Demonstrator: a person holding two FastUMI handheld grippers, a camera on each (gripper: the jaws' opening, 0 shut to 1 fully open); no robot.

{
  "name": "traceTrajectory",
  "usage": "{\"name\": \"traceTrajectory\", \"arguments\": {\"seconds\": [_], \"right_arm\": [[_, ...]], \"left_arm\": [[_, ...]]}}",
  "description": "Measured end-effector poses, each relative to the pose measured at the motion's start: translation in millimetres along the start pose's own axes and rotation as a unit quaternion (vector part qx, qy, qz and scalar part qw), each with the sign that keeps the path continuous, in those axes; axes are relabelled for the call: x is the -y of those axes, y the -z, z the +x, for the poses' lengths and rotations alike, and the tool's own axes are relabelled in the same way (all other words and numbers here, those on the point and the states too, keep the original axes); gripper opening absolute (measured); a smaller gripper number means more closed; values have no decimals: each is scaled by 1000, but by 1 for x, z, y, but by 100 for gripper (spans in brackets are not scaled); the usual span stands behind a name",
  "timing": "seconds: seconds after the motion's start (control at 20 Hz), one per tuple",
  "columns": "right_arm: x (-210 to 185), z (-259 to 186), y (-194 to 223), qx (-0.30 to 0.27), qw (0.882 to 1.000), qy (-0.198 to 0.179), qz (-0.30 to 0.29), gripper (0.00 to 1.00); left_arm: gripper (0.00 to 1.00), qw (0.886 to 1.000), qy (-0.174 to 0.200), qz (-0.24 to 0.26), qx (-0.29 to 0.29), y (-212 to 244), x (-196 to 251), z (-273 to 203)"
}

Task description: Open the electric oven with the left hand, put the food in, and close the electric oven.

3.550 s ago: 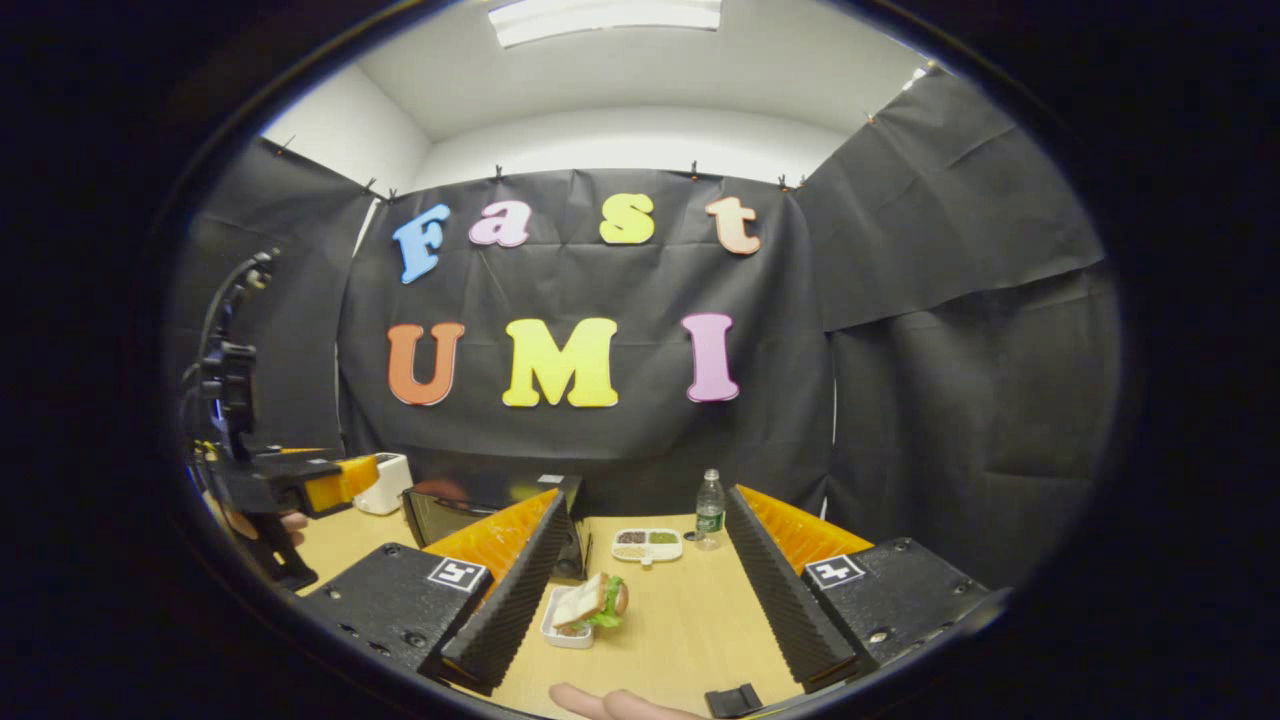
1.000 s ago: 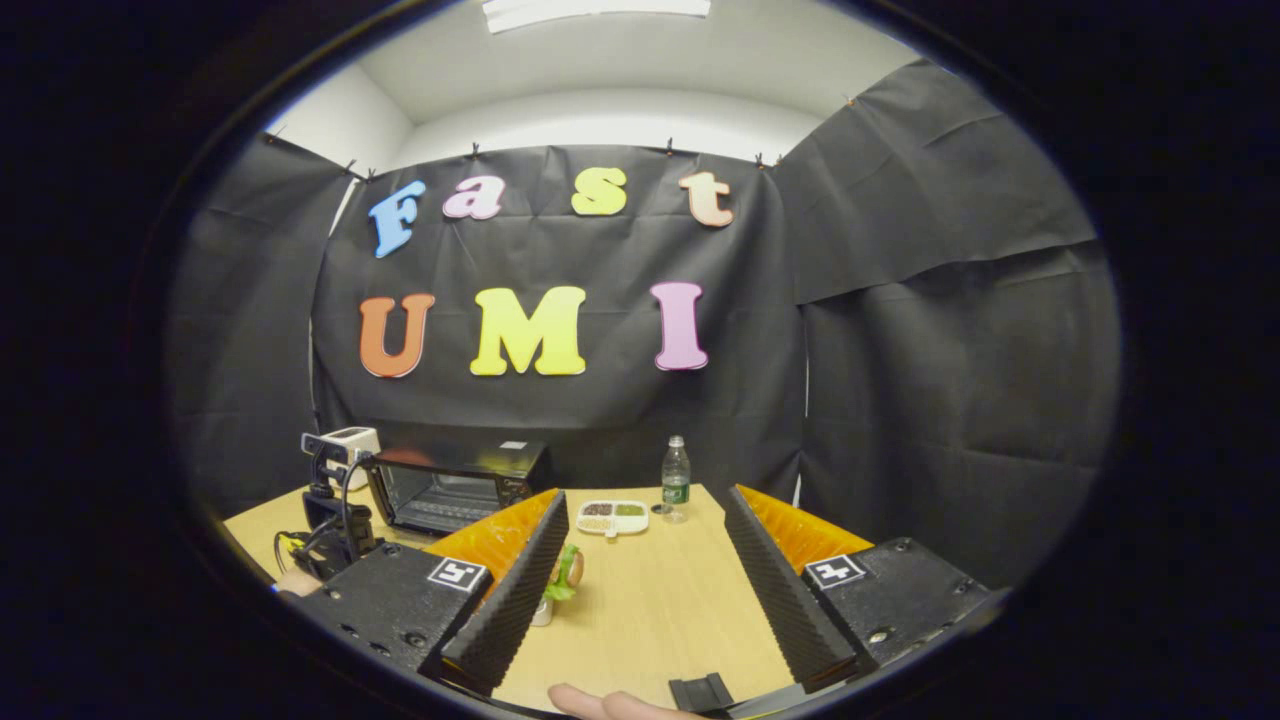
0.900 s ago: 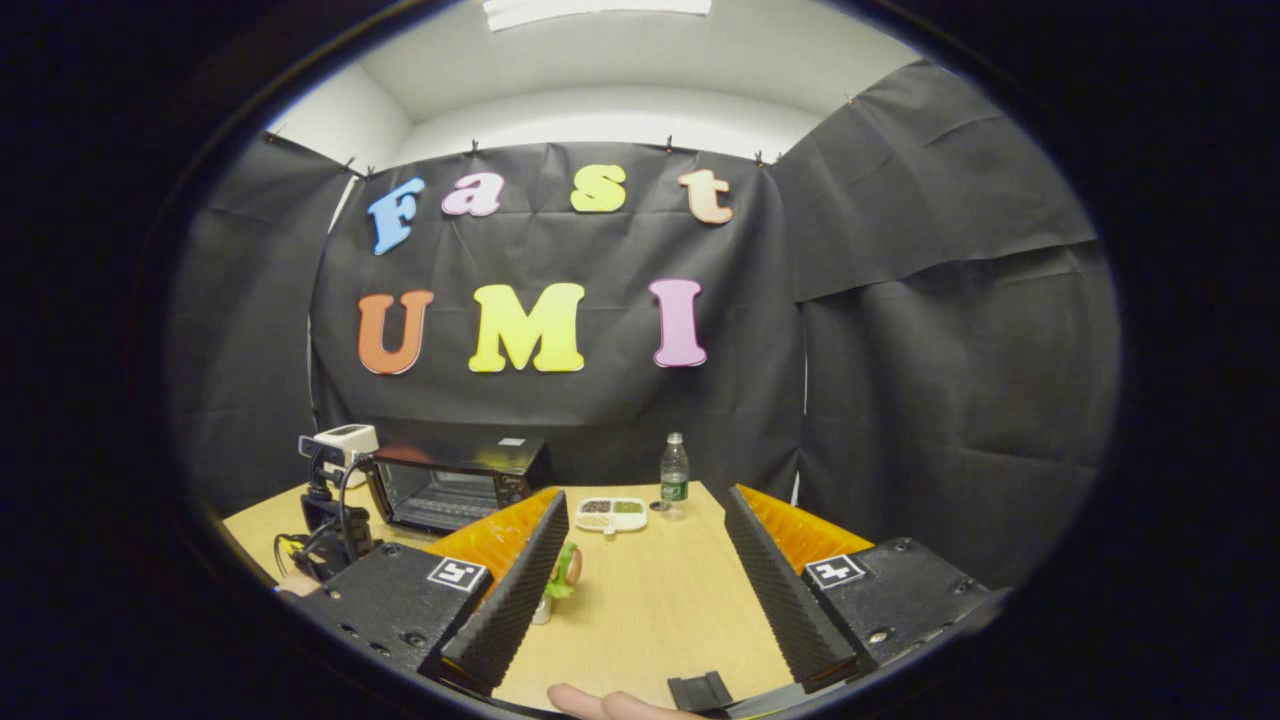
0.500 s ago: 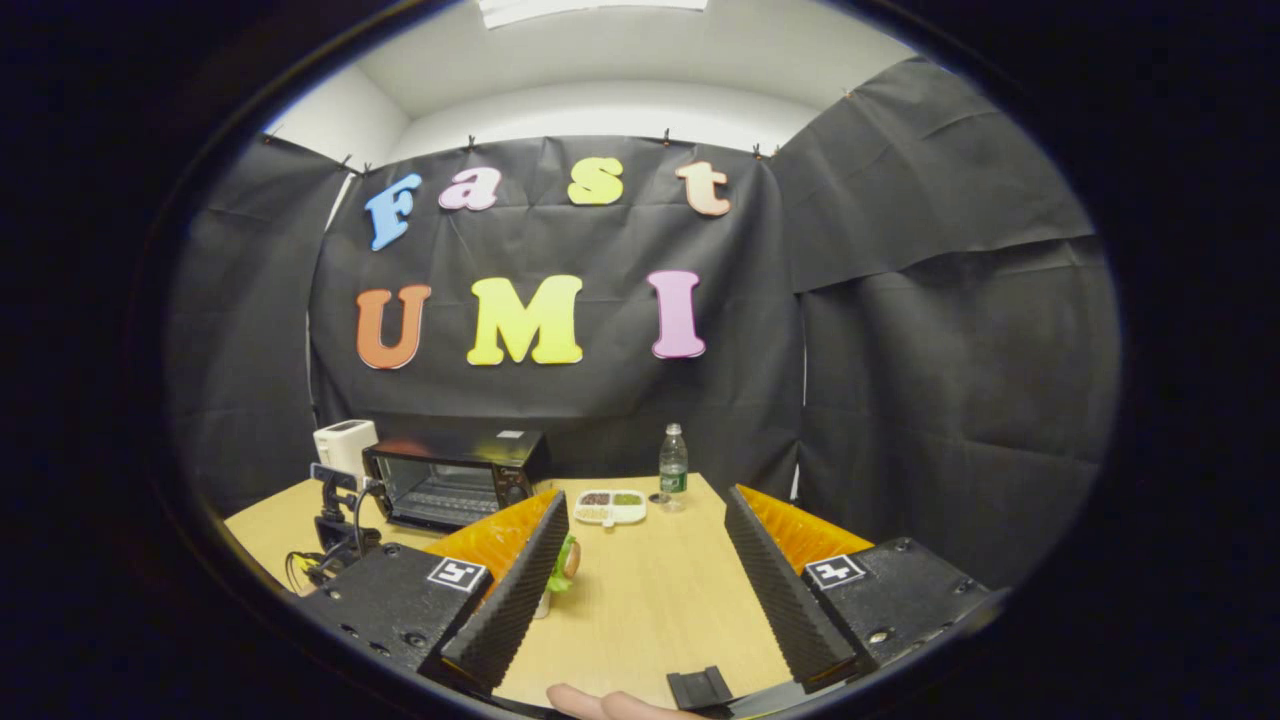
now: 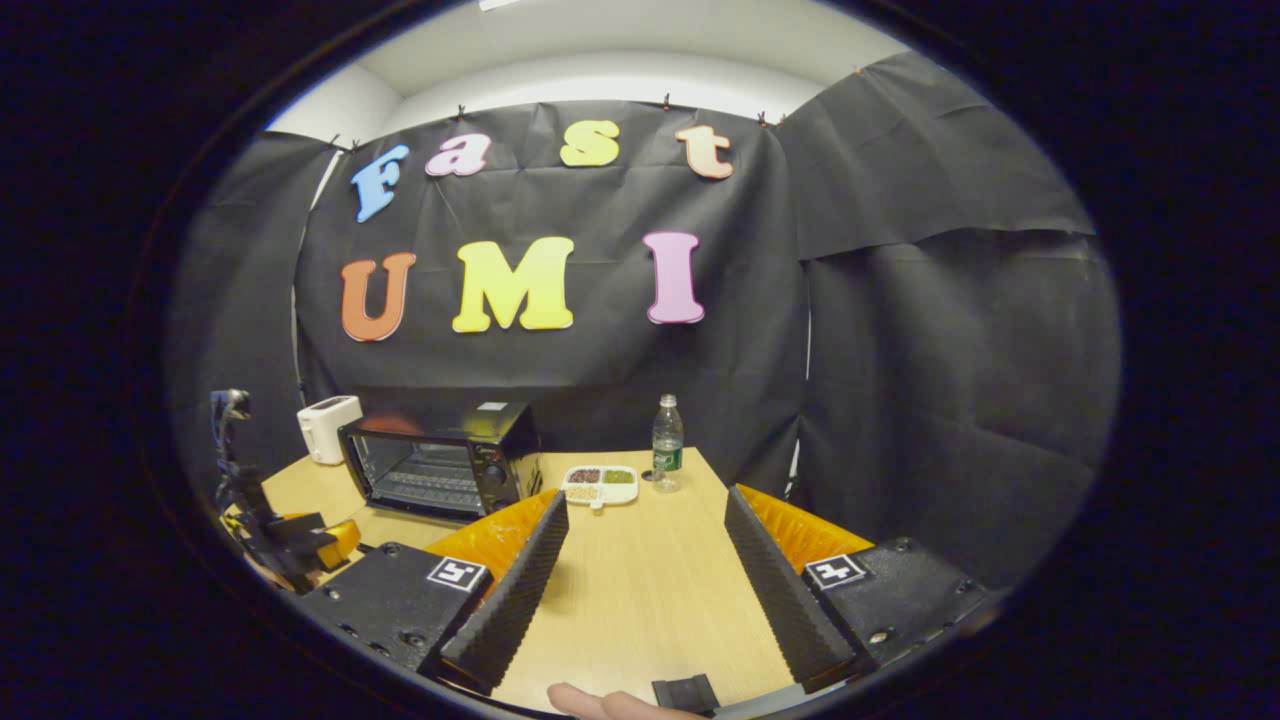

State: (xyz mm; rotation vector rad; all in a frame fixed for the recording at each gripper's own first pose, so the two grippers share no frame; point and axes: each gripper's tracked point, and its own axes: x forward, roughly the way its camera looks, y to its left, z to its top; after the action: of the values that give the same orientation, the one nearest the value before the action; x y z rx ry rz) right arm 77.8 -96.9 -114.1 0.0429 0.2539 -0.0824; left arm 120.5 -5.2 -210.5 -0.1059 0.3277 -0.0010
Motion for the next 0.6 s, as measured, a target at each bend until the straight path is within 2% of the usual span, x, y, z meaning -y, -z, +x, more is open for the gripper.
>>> {"name": "traceTrajectory", "arguments": {"seconds": [0.15,0.25,0.3,0.35,0.4,0.45,0.5,0.55,0.6], "right_arm": [[-10,34,10,-48,998,-43,13,97],[-23,56,21,-90,992,-89,26,98],[-33,66,30,-121,985,-116,40,100],[-44,76,37,-150,976,-148,56,96],[-51,82,47,-182,966,-170,73,96],[-55,91,55,-210,956,-183,90,95],[-57,100,62,-238,946,-195,102,99],[-58,108,69,-265,937,-199,111,93],[-61,118,76,-288,929,-205,114,98]], "left_arm": [[93,999,-2,25,44,-40,-1,-33],[95,997,3,36,71,-64,3,-52],[94,996,8,34,81,-75,5,-61],[94,995,13,30,92,-85,7,-71],[94,994,16,31,102,-95,8,-82],[94,993,15,35,112,-104,8,-92],[94,992,11,43,120,-112,6,-100],[94,991,5,49,124,-117,3,-107],[94,991,2,55,124,-119,3,-113]]}}
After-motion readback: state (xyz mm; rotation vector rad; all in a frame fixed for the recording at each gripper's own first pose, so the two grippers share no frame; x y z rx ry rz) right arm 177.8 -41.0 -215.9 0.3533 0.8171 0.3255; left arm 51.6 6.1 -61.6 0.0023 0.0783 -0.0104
